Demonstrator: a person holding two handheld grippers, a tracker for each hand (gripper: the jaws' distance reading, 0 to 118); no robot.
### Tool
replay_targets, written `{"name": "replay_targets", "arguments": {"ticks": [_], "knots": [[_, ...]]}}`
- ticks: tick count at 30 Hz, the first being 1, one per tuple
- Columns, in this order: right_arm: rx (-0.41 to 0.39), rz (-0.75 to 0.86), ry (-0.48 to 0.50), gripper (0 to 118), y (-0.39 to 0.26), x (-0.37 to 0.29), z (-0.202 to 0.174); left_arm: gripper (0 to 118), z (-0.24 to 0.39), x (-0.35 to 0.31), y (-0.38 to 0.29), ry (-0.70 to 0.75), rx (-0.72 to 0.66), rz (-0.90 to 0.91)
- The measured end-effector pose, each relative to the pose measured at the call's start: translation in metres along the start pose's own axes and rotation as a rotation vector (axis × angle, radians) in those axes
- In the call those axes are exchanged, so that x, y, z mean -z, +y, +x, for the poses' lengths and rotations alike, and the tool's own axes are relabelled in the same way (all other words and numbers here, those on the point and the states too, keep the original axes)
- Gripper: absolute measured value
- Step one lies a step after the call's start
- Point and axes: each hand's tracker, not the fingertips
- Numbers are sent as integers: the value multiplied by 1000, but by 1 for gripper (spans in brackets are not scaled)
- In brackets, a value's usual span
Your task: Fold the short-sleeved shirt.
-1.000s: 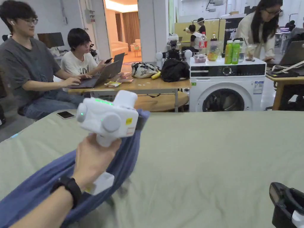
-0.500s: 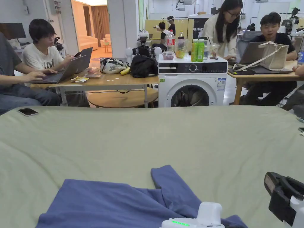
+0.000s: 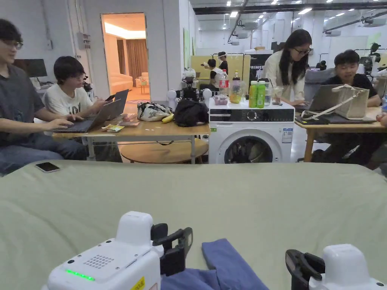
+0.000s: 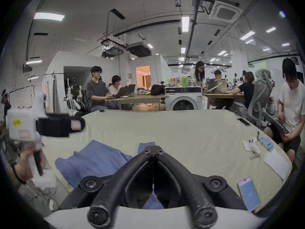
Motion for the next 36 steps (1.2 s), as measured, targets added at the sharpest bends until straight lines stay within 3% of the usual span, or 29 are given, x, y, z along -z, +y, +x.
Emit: {"name": "replay_targets", "arguments": {"ticks": [3,4,6,13,19,20,21,23,24,25,31,36], "knots": [[-11,-15,10,0,-4,6,-13,3,-17,-30,-1,56,30,61],[-16,-22,12,0,-6,7,-16,0,-20,-39,-3,74,41,78],[-27,-26,13,0,-11,7,-22,0,-27,-55,-7,161,63,79],[-8,-26,24,0,-16,15,-28,0,-58,-67,-14,189,-10,13],[13,-47,15,0,-21,29,-19,0,-104,-21,-21,218,-43,-108],[23,-55,16,0,-23,31,-17,4,-119,-3,-22,220,-48,-187],[27,-62,18,0,-25,32,-14,20,-136,16,-22,212,-63,-249],[21,-78,15,0,-31,33,-10,27,-168,55,-27,185,-153,-381],[13,-90,10,0,-33,34,-7,46,-184,73,-29,195,-188,-397],[8,-100,6,0,-36,35,-4,56,-198,88,-32,208,-222,-424],[114,-206,-8,0,-54,36,34,73,-257,169,-65,306,-294,-633],[155,-226,-52,0,-60,38,55,71,-264,196,-90,358,-248,-736]]}}
